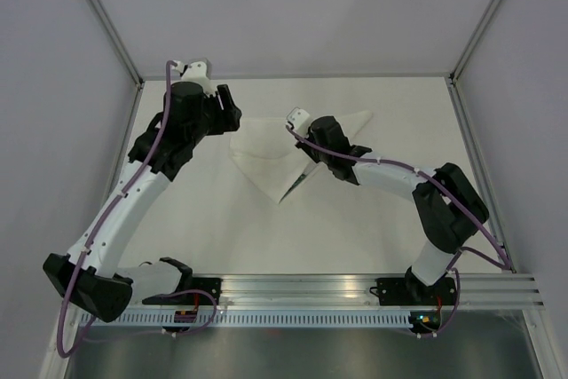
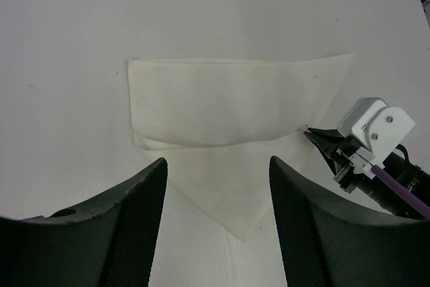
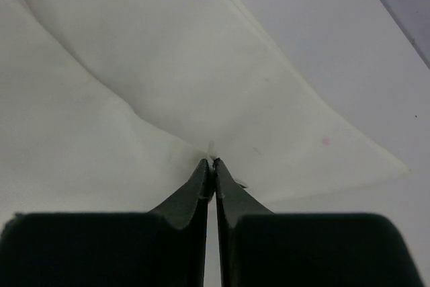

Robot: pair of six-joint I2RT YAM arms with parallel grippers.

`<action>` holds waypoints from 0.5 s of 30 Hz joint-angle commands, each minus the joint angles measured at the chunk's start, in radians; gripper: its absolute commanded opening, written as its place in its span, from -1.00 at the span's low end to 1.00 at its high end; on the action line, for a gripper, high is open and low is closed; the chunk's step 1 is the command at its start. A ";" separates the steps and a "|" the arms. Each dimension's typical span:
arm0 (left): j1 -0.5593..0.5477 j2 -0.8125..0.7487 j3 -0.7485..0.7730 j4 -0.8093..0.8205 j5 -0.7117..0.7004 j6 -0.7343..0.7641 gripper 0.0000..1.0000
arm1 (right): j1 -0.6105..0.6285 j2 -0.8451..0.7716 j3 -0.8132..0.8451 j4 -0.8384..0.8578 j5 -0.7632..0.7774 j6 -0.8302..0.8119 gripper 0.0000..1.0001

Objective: Fold the napkin, place the utensils inside, and roll it up
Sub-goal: Fold the napkin at the center of the board.

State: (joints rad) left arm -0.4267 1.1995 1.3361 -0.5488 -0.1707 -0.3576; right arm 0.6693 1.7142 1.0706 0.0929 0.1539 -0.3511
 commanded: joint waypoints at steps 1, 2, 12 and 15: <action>0.005 0.026 -0.020 0.070 0.053 0.013 0.34 | -0.026 0.002 -0.005 0.002 -0.019 0.015 -0.78; 0.005 0.032 -0.031 0.076 0.059 0.006 0.34 | -0.033 0.005 -0.004 0.001 -0.020 0.020 -0.78; 0.005 0.094 -0.090 0.139 0.112 -0.017 0.33 | -0.083 0.027 -0.021 -0.015 -0.039 0.027 -0.78; 0.005 0.107 -0.104 0.158 0.129 -0.024 0.33 | -0.091 0.039 -0.021 -0.022 -0.039 0.029 -0.78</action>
State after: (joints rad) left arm -0.4267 1.2972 1.2453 -0.4549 -0.0841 -0.3588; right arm 0.5858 1.7390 1.0534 0.0807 0.1242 -0.3359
